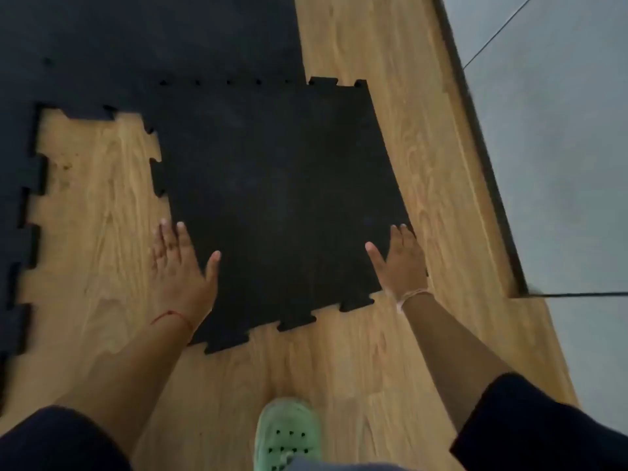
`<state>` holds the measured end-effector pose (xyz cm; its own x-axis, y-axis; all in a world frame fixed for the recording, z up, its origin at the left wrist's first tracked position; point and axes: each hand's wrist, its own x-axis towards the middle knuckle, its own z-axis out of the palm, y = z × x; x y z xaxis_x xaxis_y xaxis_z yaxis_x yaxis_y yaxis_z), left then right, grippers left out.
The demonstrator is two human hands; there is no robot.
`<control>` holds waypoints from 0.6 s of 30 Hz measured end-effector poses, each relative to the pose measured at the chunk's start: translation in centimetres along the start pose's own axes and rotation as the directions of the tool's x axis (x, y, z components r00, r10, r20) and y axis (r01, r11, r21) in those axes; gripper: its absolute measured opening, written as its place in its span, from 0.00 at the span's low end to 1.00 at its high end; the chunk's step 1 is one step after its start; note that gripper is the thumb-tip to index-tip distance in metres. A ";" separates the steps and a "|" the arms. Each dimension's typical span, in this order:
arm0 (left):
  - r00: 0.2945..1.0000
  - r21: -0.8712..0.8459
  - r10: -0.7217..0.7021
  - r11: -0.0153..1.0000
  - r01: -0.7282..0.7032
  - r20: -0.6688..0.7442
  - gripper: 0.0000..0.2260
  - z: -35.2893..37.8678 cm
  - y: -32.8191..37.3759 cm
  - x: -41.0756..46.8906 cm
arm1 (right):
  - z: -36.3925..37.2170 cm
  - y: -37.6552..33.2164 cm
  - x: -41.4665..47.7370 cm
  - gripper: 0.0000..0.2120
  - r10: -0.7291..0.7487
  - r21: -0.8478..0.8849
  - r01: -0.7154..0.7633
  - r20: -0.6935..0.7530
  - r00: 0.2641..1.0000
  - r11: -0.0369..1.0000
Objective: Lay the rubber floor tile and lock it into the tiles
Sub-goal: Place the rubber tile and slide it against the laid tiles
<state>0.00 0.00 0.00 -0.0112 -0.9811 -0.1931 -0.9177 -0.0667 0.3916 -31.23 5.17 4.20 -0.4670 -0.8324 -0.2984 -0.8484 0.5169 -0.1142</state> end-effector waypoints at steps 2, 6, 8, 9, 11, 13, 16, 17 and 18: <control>0.993 -0.038 -0.116 0.993 0.115 -0.015 0.33 1.7 -0.6 0.4 | 1.5 1.4 1.7 0.34 0.007 -0.003 -0.007 -0.026 1.000 1.000; 0.956 -0.140 -0.286 0.946 0.293 0.069 0.35 3.1 -1.6 0.9 | 2.2 4.2 4.4 0.35 0.147 0.196 -0.130 -0.074 0.986 0.972; 0.957 -0.186 -0.275 0.939 0.289 0.095 0.35 2.4 -2.0 1.1 | 2.1 4.8 4.8 0.34 0.221 0.457 -0.204 0.017 0.975 0.866; 0.956 -0.212 -0.280 0.932 0.293 0.091 0.35 2.1 -2.1 1.5 | 2.1 5.0 5.0 0.32 0.240 0.577 -0.240 0.078 0.968 0.781; 0.930 -0.265 -0.353 0.891 0.369 0.107 0.35 1.4 -2.0 2.9 | 1.9 4.9 5.2 0.30 0.261 0.698 -0.284 0.143 0.955 0.657; 0.840 -0.382 -0.515 0.751 0.539 0.172 0.35 0.8 -1.7 5.0 | 1.9 4.9 5.9 0.33 0.268 0.755 -0.277 0.138 0.953 0.595; 0.735 -0.446 -0.634 0.601 0.664 0.240 0.33 -0.1 -1.8 7.3 | 1.9 5.1 7.0 0.38 0.316 0.745 -0.324 0.159 0.935 0.584; 0.727 -0.453 -0.637 0.586 0.672 0.256 0.32 -0.4 -1.9 7.9 | 1.9 5.3 7.1 0.38 0.319 0.737 -0.354 0.195 0.927 0.576; 0.725 -0.473 -0.634 0.568 0.673 0.269 0.31 -0.8 -2.2 8.4 | 2.0 5.3 6.8 0.36 0.305 0.731 -0.379 0.241 0.921 0.567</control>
<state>2.24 -8.22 -1.71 0.4667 -0.6200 -0.6307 -0.3412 -0.7841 0.5184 -38.41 2.60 -0.33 -0.6290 -0.5610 -0.5382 -0.1214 0.7547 -0.6447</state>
